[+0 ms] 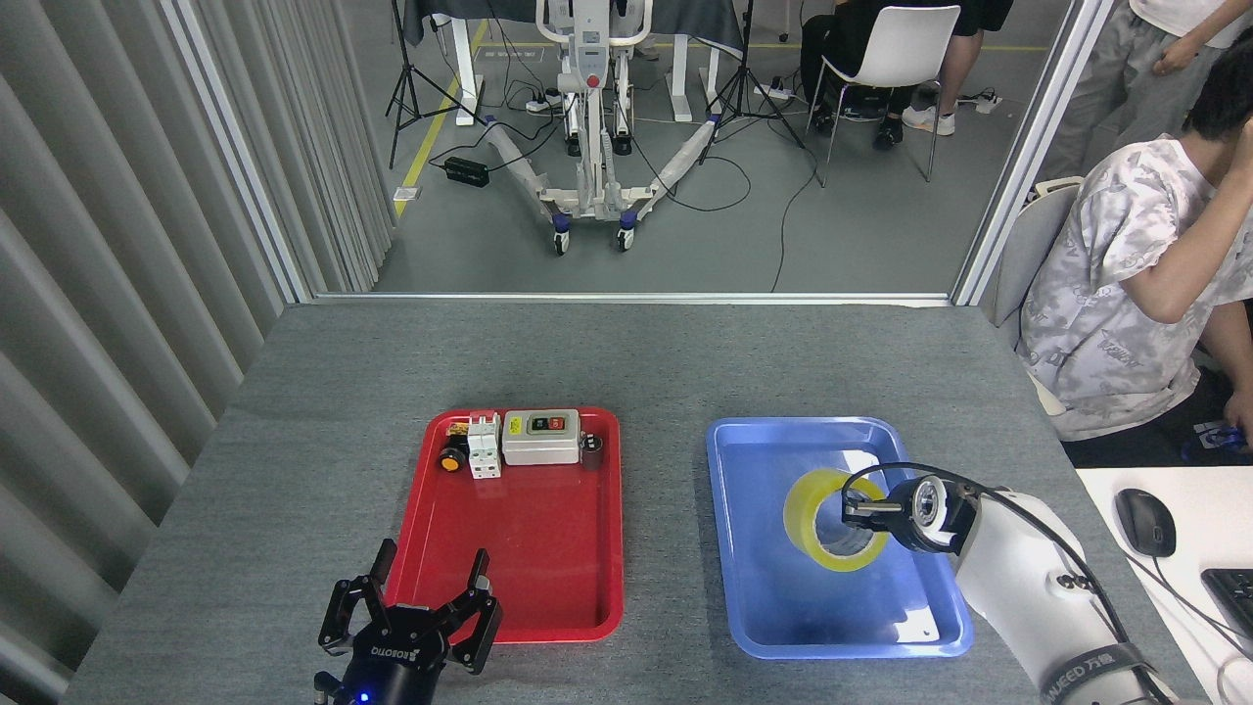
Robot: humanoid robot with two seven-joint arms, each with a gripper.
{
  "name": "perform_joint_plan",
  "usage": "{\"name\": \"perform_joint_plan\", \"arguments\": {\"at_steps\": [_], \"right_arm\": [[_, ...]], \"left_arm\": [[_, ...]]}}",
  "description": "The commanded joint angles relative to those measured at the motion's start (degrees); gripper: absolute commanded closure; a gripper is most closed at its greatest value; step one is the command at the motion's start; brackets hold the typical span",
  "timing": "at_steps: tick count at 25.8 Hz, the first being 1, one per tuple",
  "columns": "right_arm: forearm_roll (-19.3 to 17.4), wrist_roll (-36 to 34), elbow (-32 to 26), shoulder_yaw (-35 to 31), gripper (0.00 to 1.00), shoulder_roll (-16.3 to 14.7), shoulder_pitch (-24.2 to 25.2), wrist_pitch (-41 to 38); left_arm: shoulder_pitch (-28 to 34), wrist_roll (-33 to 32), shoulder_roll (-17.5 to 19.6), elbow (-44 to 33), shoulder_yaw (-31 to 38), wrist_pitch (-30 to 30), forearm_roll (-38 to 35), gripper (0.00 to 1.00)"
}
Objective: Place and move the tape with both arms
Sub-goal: 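Lower the tape into the blue tray with the right gripper and release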
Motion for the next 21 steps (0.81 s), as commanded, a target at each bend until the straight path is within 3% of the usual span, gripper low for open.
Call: {"name": "perform_joint_plan", "arguments": {"at_steps": [1,7,17,21], "right_arm": [[0.0,0.3,0.0,0.1,0.64,0.1,0.0,0.0],[0.0,0.3,0.0,0.1,0.57,0.1,0.0,0.0],[0.1,0.2,-0.1,0.0,0.57,0.1,0.1,-0.1],[-0.1,-1.7,-1.5,-0.4,0.51,0.2,0.0,-1.0]], "left_arm": [[0.0,-0.1,0.0,0.0,0.0,0.1,0.1,0.00],[0.0,-0.1,0.2,0.1,0.0,0.2,0.2,0.00],[-0.4,-0.1,0.2,0.1,0.0,0.2,0.3,0.00],[-0.5,-0.1,0.1,0.7,0.0,0.2,0.3,0.00]]}}
